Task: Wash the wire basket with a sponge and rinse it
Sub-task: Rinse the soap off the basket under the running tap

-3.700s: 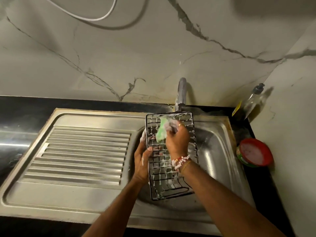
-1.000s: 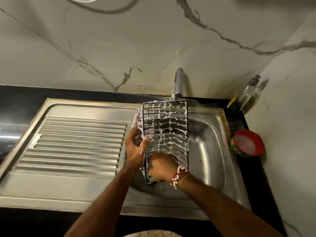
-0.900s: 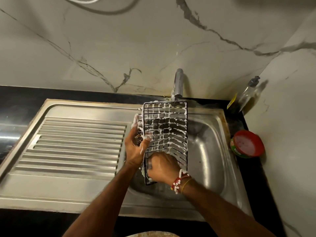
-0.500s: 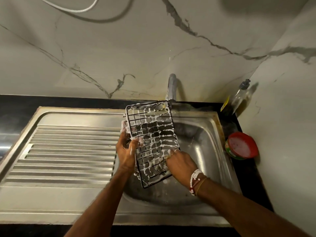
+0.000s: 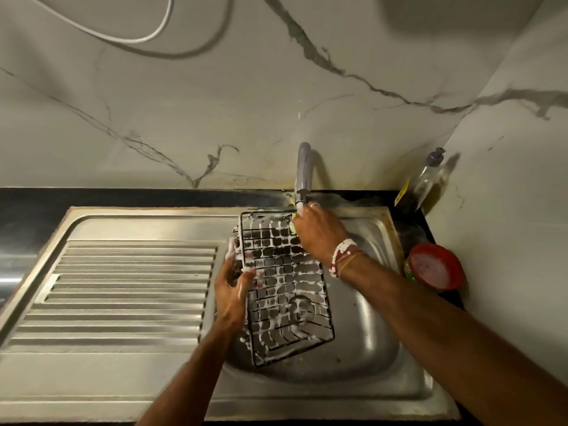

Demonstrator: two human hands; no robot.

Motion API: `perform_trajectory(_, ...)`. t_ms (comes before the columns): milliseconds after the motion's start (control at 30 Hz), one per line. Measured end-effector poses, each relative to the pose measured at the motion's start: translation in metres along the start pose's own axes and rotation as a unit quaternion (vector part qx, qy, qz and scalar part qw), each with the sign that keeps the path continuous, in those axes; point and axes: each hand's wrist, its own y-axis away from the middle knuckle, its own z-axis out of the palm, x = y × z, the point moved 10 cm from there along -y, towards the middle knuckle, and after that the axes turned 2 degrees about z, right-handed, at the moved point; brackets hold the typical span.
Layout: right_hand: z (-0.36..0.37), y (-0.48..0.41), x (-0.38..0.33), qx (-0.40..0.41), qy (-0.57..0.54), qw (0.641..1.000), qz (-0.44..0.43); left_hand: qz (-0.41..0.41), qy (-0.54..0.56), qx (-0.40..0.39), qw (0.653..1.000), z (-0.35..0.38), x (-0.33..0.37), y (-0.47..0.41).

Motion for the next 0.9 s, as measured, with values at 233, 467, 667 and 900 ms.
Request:
perform_trajectory(233,0.016,0.029,0.044,0.081,-0.179,0.971,0.135,-0.018,-0.014,-0.009,1.000,0.006,-0.007,0.004)
perform_trajectory(467,0.016,0.102,0.157,0.201,-0.279,0.871,0.351,-0.022,-0.014,-0.014,1.000,0.023,-0.015,-0.005)
perform_trajectory(667,0.032,0.181,0.230,0.235,-0.266,0.790,0.499,-0.026,-0.026,-0.034,0.999,0.045,-0.027,-0.007)
perform_trajectory(900,0.059,0.212,0.263,0.141,-0.204,0.808,0.535,-0.037,-0.032,-0.040,0.998,0.063,-0.035,-0.004)
